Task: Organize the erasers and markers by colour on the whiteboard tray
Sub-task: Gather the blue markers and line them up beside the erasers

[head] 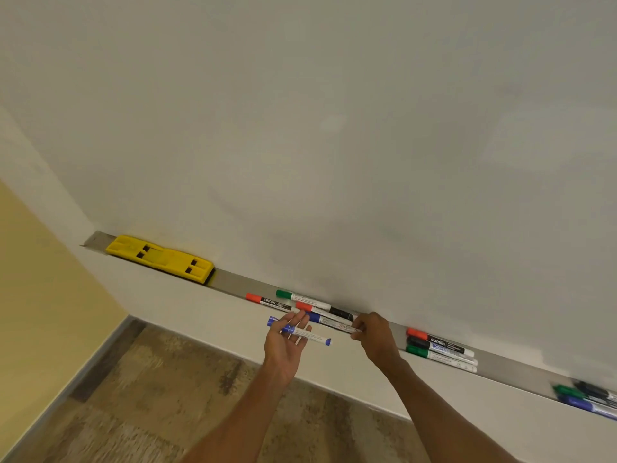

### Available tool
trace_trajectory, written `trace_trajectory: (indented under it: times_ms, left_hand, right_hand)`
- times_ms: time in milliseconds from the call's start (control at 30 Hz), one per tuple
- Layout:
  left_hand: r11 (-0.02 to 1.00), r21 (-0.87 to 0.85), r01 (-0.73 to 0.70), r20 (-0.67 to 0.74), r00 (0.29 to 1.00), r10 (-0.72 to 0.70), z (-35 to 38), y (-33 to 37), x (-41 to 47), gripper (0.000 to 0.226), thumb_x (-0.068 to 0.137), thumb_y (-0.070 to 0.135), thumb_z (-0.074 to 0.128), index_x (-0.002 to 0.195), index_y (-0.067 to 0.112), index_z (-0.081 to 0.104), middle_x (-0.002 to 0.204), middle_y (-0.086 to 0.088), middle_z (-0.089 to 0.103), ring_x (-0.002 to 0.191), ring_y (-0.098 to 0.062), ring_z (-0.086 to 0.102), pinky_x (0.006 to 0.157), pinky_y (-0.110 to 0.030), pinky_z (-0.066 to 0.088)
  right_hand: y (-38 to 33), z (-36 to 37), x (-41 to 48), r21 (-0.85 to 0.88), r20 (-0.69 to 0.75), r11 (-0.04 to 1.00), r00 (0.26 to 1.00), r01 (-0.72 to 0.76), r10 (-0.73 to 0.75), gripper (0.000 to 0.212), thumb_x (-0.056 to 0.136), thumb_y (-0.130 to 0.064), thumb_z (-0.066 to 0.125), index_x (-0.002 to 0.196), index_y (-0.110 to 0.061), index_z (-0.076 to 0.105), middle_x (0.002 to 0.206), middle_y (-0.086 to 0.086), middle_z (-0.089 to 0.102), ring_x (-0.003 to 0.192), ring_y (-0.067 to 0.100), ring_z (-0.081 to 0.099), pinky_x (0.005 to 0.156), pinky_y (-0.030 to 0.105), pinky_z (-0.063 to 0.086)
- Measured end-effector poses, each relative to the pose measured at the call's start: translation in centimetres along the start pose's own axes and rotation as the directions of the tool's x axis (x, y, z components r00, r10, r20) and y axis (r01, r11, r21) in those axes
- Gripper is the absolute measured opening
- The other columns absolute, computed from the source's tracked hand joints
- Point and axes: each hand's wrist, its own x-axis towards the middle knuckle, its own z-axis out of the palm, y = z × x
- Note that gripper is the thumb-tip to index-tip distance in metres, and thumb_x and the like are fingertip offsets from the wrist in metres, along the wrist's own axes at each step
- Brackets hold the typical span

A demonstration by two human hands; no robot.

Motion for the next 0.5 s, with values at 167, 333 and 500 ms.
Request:
trace_trajectory:
  times_ms: [167,333,500]
  left_hand:
    - [1.000,-0.004,-0.006,-0.033,0.999,0.006,0.0,-0.5,-0.1,0.021,0.096,0.013,0.042,0.102,0.004,0.060,0.119,-0.019,0.061,0.096,-0.030,0.066,0.082,-0.042,0.051]
    - [0.999,0.040,-0.011,-0.039,0.999,0.012,0.6,-1.4,-0.2,0.020,0.095,0.012,0.044,0.097,0.002,0.062,0.107,-0.018,0.064,0.085,-0.028,0.069,0.090,-0.044,0.050]
    - [0.997,0.070,-0.013,-0.050,0.999,0.017,1.6,-2.6,-0.6,0.025,0.094,0.011,0.049,0.117,0.002,0.055,0.108,-0.020,0.064,0.094,-0.033,0.064,0.081,-0.042,0.052]
  right_hand:
    - [0.3,-0.3,-0.9,0.102,-0.073,0.994,0.997,0.036,-0.029,0.012,0.083,-0.007,0.066,0.095,-0.007,0.067,0.100,0.013,0.064,0.088,0.024,0.058,0.079,0.029,0.048]
    - [0.1,-0.5,-1.6,0.220,-0.063,0.971,0.995,0.093,-0.081,0.014,0.081,-0.012,0.070,0.095,-0.009,0.069,0.088,0.007,0.067,0.069,0.007,0.054,0.063,0.010,0.041]
    - [0.2,-0.7,-1.5,0.230,-0.010,0.966,0.993,0.116,-0.117,0.016,0.082,-0.012,0.068,0.098,-0.009,0.071,0.101,0.011,0.071,0.070,0.007,0.056,0.054,0.005,0.043]
